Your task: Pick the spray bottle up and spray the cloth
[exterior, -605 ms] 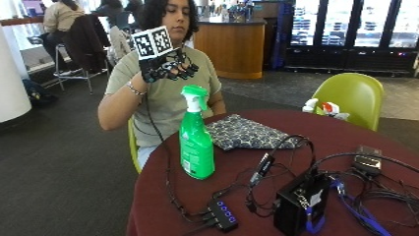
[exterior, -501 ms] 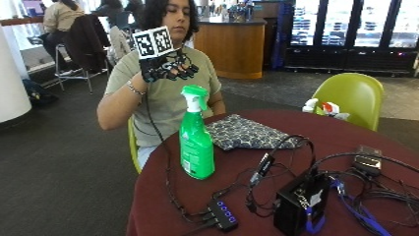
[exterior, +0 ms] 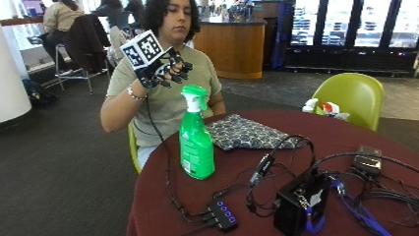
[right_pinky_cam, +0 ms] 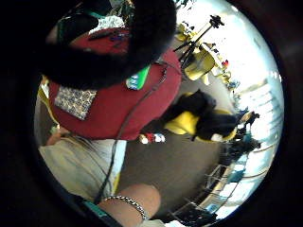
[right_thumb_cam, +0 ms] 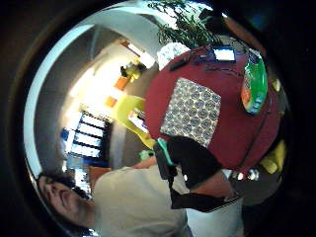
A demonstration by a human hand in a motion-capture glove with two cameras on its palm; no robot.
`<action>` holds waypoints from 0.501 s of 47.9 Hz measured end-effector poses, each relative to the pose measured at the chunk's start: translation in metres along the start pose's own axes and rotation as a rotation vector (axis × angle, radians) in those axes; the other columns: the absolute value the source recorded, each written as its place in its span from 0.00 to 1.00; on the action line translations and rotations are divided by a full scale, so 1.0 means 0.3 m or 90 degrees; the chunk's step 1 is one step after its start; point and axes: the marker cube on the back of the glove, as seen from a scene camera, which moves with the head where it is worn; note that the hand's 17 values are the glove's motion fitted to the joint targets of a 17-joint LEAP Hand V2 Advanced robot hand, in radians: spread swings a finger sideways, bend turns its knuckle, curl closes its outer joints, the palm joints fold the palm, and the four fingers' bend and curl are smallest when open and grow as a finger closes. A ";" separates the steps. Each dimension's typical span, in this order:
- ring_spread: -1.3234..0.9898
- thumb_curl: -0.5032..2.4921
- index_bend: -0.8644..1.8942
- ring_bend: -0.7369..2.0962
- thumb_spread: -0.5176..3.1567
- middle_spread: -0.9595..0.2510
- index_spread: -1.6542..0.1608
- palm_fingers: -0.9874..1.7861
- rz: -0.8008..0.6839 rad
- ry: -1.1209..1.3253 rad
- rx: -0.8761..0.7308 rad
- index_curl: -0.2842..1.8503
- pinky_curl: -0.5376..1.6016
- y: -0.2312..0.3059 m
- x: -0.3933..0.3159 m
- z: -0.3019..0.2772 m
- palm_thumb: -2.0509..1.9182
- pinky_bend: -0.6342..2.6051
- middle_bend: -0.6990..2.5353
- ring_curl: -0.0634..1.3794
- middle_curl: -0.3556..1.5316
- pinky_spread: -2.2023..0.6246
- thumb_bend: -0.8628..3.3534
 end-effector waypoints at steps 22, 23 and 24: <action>0.55 0.27 0.34 0.41 0.41 0.81 0.71 0.50 0.200 -0.375 0.212 0.21 0.41 -0.179 0.280 0.177 0.64 0.33 0.28 0.25 0.36 0.84 0.20; 0.55 0.27 0.34 0.41 0.41 0.81 0.71 0.50 0.205 -0.381 0.227 0.21 0.41 -0.201 0.293 0.182 0.64 0.33 0.28 0.25 0.36 0.84 0.20; 0.55 0.27 0.34 0.42 0.41 0.81 0.71 0.50 0.207 -0.388 0.243 0.21 0.41 -0.223 0.307 0.188 0.64 0.33 0.29 0.25 0.36 0.84 0.20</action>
